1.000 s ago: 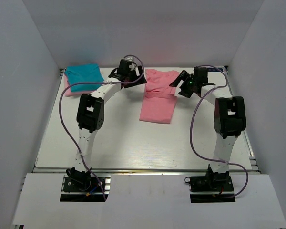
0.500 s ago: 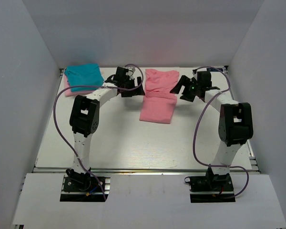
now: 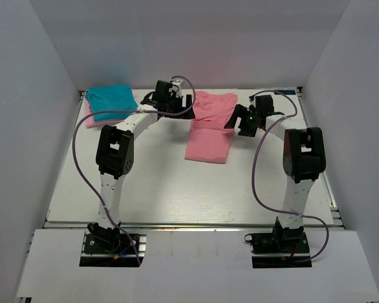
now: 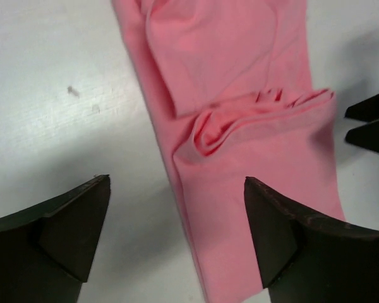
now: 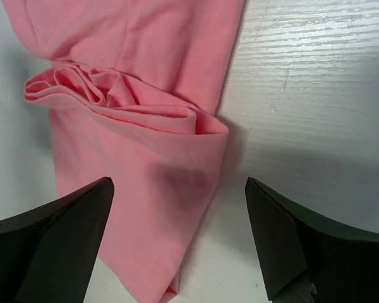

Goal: Fold and stack the t-shirts
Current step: Fold the folded rectangular tshirt in 1/3 of the way

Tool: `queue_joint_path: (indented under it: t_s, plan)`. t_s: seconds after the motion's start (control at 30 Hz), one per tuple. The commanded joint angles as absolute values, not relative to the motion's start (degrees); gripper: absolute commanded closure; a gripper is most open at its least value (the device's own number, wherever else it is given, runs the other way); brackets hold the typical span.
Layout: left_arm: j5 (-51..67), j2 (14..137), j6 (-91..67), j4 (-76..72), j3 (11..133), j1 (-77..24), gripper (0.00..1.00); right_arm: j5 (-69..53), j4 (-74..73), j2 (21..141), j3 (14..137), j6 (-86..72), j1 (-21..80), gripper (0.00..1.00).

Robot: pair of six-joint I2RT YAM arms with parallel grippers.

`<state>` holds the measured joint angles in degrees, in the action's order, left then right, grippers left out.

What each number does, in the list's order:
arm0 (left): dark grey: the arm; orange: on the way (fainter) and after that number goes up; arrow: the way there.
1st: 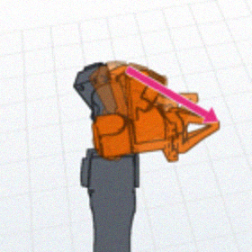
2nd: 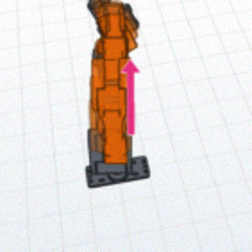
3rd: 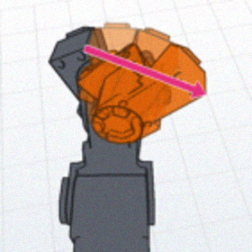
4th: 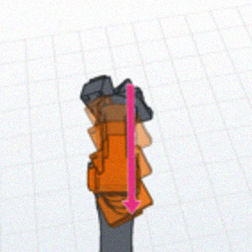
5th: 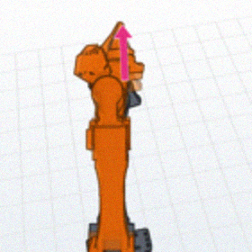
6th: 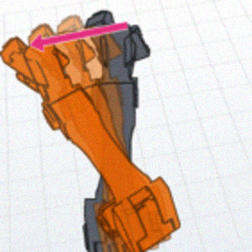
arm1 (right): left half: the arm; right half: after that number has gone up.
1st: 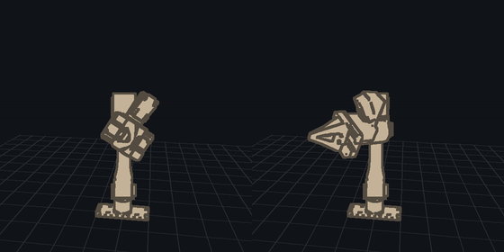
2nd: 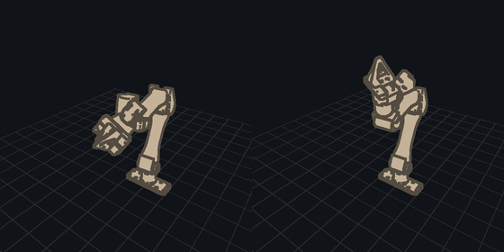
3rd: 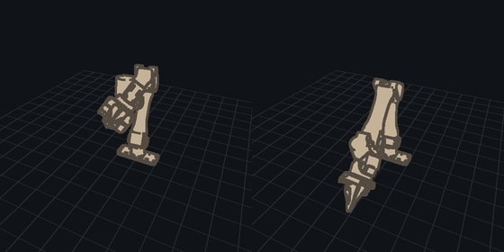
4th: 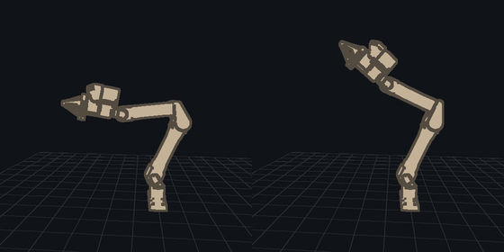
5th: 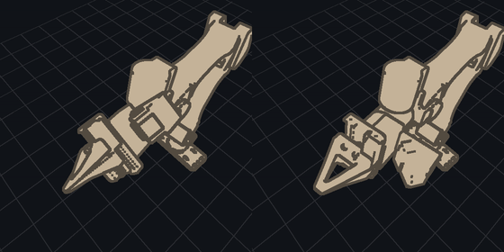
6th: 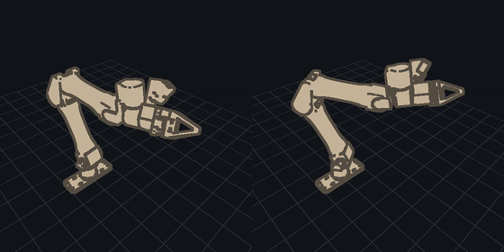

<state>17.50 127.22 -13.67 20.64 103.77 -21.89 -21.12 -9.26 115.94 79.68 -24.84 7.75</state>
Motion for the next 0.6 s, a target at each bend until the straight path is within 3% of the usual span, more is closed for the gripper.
queue_joint_path:
  t_s: [0.0, 0.23, 0.37, 0.43, 0.5, 0.57]
  plan:
    - [20.0, 130.7, -9.7, 20.7, 109.8, -22.8, 0.07, -21.0, -10.5, 117.2, 83.6, -22.9, 8.0, 0.10]
    - [20.8, 134.8, -7.6, 19.3, 112.8, -23.9, 0.15, -20.9, -10.8, 120.0, 85.3, -23.6, 8.1, 0.11]
    - [20.8, 136.7, -7.6, 19.3, 113.9, -24.4, 0.20, -22.2, -10.5, 120.7, 85.8, -24.2, 8.0, 0.22]
    - [20.8, 136.7, -7.6, 18.8, 113.9, -25.0, 0.30, -23.0, -10.1, 120.7, 85.8, -24.3, 8.2, 0.26]
    - [20.3, 136.7, -7.6, 18.2, 113.9, -25.0, 0.30, -23.9, -9.4, 120.9, 85.6, -24.5, 8.3, 0.36]
    - [20.3, 136.7, -8.2, 17.2, 113.9, -25.5, 0.31, -25.0, -8.7, 121.3, 85.3, -25.1, 8.3, 0.38]
